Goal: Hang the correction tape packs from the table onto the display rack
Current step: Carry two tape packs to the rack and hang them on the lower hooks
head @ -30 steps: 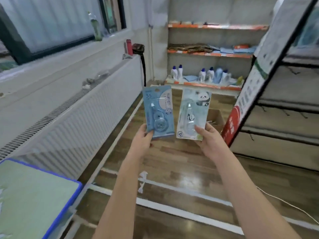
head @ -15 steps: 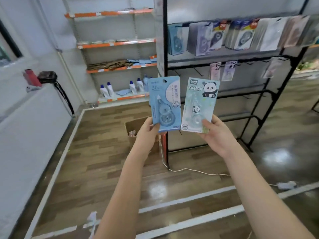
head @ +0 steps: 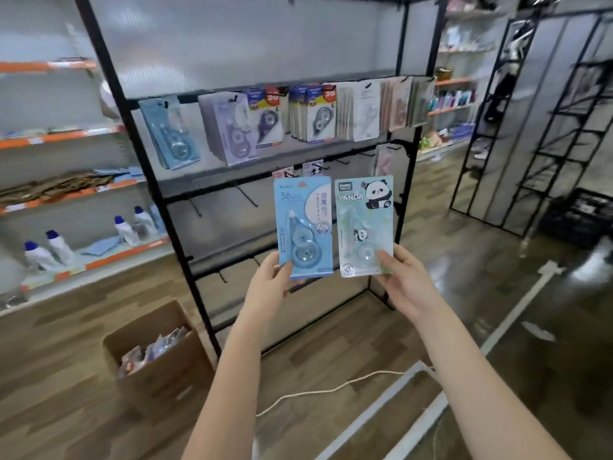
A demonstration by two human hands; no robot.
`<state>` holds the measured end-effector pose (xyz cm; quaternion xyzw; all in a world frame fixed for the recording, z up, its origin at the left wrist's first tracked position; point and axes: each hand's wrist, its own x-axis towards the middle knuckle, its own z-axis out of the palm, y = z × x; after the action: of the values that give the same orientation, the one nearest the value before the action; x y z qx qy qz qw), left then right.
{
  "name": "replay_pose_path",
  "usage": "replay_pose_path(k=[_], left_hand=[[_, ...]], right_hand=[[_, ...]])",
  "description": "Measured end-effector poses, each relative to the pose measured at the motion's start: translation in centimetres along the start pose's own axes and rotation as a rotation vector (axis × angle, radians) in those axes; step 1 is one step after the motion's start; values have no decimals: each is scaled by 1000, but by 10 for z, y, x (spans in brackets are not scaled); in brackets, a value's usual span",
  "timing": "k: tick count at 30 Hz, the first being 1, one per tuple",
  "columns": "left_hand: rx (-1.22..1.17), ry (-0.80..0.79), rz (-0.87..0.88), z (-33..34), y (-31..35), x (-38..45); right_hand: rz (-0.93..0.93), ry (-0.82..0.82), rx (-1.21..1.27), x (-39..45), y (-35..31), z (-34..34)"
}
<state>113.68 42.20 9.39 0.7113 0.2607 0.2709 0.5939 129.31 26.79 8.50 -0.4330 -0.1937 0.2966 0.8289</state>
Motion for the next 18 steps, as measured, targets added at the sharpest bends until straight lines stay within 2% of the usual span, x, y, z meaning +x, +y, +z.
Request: replay_pose_path(k=[4,10,18], left_hand=[[-22,-53,-17,31,-8,59],[-1,-86,-72,87,-26,125],[-25,59,-139,148,-46,205]], right_hand=[[-27,69,93,49,-8,-32],[48,182,181,113,-3,-89],[145,75,165,232,-5,-146]])
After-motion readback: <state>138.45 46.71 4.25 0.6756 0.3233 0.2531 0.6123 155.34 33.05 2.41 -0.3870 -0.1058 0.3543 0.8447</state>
